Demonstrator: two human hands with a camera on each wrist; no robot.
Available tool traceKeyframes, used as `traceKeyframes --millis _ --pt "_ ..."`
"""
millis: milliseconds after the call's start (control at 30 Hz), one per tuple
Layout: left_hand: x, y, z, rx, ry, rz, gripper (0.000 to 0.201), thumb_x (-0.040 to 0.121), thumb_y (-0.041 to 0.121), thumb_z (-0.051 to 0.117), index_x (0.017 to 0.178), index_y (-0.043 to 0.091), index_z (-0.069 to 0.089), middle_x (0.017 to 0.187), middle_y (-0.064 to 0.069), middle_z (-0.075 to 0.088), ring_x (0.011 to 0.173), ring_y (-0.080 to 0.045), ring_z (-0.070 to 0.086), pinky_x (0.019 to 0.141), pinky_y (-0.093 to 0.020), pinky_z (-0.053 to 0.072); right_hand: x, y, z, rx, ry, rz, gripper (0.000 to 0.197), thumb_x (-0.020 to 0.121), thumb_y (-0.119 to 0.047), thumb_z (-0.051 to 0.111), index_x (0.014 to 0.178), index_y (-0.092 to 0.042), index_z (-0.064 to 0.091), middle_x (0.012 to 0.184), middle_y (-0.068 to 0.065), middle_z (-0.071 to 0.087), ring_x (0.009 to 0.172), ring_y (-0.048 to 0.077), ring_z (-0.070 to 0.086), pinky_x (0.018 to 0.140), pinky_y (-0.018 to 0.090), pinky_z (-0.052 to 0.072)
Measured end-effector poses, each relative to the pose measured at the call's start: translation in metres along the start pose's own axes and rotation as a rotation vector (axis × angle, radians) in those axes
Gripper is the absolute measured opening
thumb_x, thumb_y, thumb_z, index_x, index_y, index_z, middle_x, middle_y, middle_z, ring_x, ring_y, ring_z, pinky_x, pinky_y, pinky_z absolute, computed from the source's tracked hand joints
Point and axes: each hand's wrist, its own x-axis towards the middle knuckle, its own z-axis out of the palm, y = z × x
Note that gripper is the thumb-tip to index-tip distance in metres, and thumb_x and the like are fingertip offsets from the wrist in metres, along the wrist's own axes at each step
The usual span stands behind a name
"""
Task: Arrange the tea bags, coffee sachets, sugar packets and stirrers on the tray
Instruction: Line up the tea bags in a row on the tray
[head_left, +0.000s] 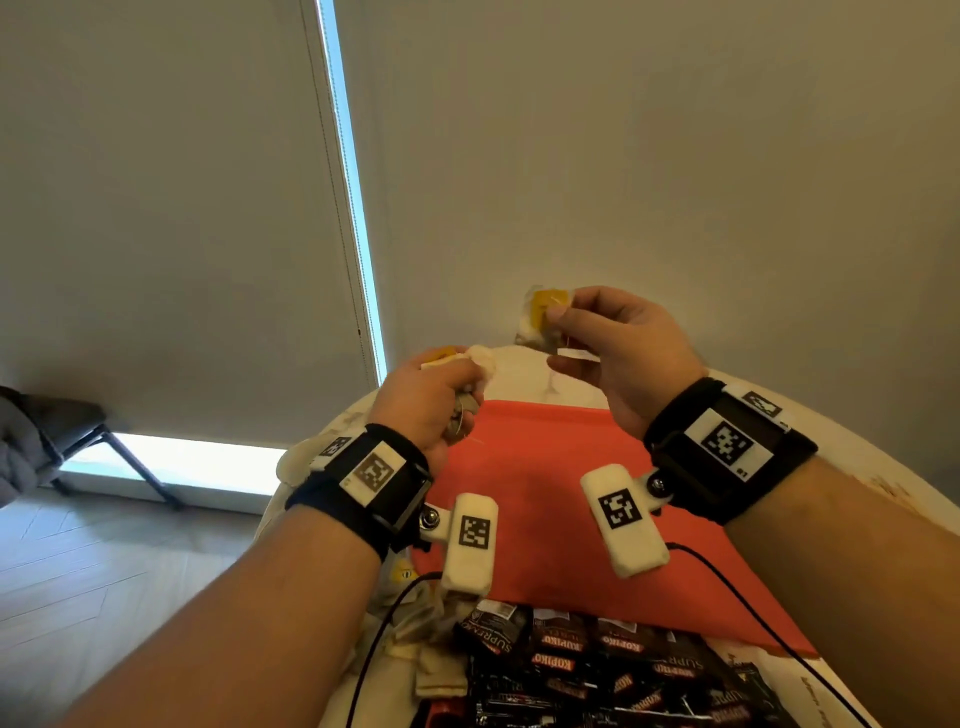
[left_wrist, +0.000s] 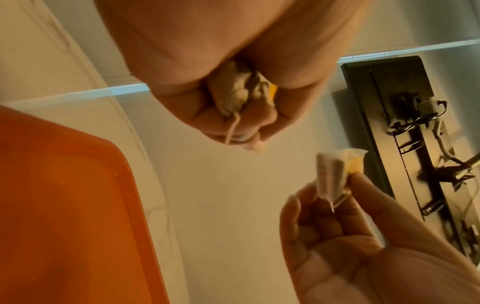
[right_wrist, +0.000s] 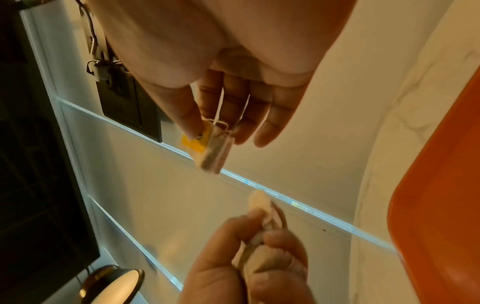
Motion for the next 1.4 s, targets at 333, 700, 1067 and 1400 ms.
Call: traceKeyframes --millis 333,700,1067,1400 --pt "0.005 0.026 0.012 0.052 -0.128 0.148 0.008 0.093 0.017 0.076 0.098 0.016 0.07 0.066 -0.003 0.059 0.052 -0.01 0.049 0.044 -0.02 0.039 0.011 0.007 0.01 -0.13 -0.061 -0.008 0.013 0.092 -0.012 0.073 0.103 -0.009 0.069 0.094 0.014 0.076 0.086 0.026 0.075 0.074 0.038 0.063" --pt "0.053 0.019 -0.012 0.066 0.098 -0.039 0.012 0.094 0.018 0.074 0.104 0.012 0.071 0.058 -0.001 0.059 0.042 -0.008 0.047 0.041 -0.018 0.041 0.056 0.068 0.018 -0.129 0.05 0.324 0.033 0.081 0.011 0.075 0.092 -0.01 0.051 0.078 0.022 0.067 0.067 0.032 0.069 0.062 0.039 0.058" --pt "0.085 0.012 -0.039 0.028 0.215 -0.139 0.028 0.089 0.02 0.079 0.111 0.007 0.068 0.068 -0.008 0.064 0.04 -0.008 0.049 0.043 -0.022 0.042 0.112 0.153 0.026 -0.602 -0.037 0.547 0.015 0.081 -0.015 0.082 0.087 -0.018 0.068 0.093 0.004 0.073 0.08 0.017 0.071 0.068 0.03 0.061" --pt "0.083 0.014 -0.045 0.009 0.207 -0.177 0.028 0.093 0.018 0.076 0.116 0.005 0.065 0.073 -0.01 0.063 0.039 -0.006 0.049 0.038 -0.018 0.041 0.115 0.164 0.039 -1.04 -0.068 0.402 0.044 0.104 -0.028 0.054 0.147 -0.023 0.049 0.13 -0.001 0.066 0.115 0.019 0.065 0.085 0.02 0.045"
